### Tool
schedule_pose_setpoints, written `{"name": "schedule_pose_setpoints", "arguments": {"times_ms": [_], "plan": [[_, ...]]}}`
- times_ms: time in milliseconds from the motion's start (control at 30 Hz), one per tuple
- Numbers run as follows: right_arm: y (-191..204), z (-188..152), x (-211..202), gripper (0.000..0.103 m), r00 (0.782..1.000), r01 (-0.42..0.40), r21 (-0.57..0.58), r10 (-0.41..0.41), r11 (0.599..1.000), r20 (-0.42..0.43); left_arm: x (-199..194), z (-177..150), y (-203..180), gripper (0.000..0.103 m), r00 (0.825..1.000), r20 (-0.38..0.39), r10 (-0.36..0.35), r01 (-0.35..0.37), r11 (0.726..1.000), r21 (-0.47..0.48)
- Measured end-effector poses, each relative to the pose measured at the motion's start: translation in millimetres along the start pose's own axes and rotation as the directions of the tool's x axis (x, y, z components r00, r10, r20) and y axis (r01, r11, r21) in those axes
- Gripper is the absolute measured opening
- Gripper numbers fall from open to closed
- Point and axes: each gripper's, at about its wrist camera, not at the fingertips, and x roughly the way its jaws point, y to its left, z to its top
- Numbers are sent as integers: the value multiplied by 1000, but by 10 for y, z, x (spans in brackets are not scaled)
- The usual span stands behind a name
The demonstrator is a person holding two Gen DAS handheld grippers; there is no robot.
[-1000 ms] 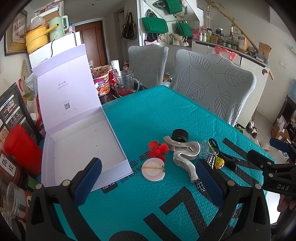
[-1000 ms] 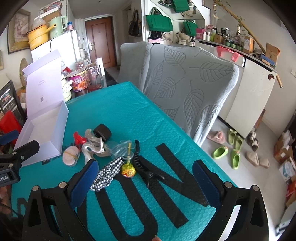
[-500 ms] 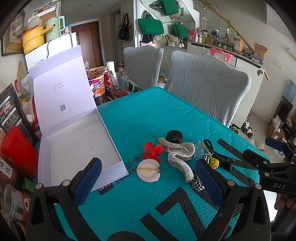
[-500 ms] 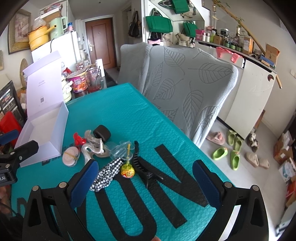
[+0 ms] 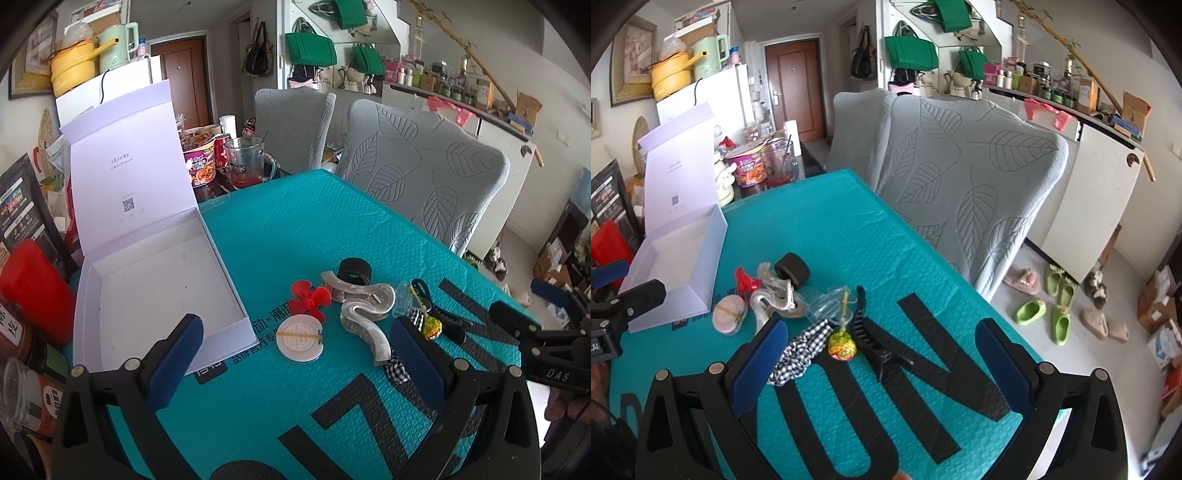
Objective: Organize rigid objects
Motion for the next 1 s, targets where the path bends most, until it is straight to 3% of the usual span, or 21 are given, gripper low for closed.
{"name": "schedule_pose_setpoints", "arguments": {"times_ms": [133,467,667,733,900,1000], "plan": [[-1,-52,33,103,1000,-20,-12,20,1000,8,34,-26,8,103,1000,-3,-18,18,1000,-23],[-95,-213,330,103,996,-72,-21,71,997,-52,265,-147,-128,103,1000,-2,3,-3,999,34],[-201,-256,470,103,993,-96,1,96,995,-73,505,-232,-151,91,999,-29,22,-20,999,38],[-236,-261,504,103,993,-97,4,97,995,-74,611,-267,-134,80,998,-59,4,-3,1000,13],[-301,-255,603,103,992,-99,8,99,995,-78,807,-313,-134,78,996,-87,-5,4,1000,-8],[-341,-241,669,103,991,-105,14,106,994,-84,896,-323,-158,68,994,-105,13,-13,1000,3]]}}
